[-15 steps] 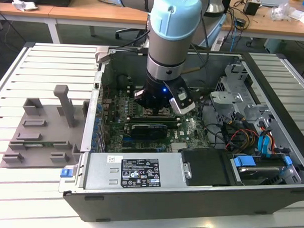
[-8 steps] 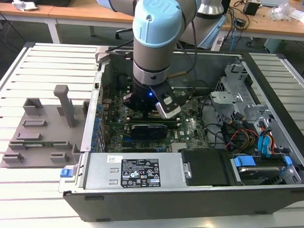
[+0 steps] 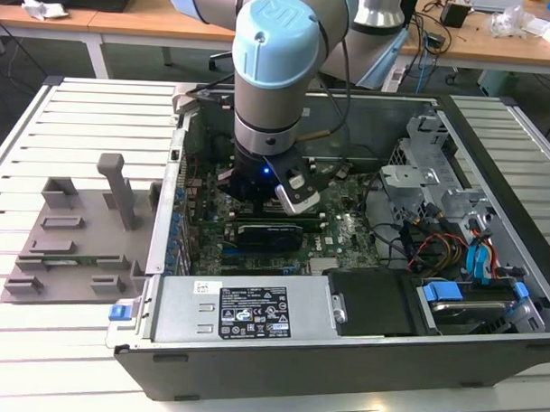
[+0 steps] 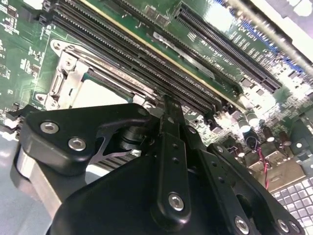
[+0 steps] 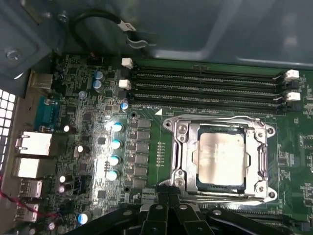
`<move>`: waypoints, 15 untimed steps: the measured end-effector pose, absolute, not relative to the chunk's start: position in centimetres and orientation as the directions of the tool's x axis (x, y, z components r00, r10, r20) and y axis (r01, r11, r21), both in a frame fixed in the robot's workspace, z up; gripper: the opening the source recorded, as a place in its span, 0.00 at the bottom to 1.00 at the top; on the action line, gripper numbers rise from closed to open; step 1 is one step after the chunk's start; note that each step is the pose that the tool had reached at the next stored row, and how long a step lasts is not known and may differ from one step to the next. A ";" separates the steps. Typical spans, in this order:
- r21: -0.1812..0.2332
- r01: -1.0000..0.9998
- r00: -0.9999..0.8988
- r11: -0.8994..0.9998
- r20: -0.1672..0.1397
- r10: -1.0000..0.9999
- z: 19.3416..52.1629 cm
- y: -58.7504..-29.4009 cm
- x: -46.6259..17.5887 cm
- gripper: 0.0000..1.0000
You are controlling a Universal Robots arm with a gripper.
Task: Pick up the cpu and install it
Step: 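Install the second cpu locking lever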
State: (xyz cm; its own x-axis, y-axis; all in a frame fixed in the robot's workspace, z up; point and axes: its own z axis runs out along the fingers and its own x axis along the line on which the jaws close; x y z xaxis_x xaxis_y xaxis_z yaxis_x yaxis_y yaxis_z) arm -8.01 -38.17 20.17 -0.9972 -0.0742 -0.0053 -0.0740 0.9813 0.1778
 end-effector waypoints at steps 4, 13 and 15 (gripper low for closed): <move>0.179 -0.076 -0.997 0.981 -0.006 -0.077 19.9 -37.8 -8.0 0.11; 0.152 -0.078 -0.997 0.985 -0.002 -0.079 21.0 -37.1 -7.7 0.11; 0.111 -0.077 -0.997 0.991 0.011 -0.079 21.0 -36.2 -6.9 0.11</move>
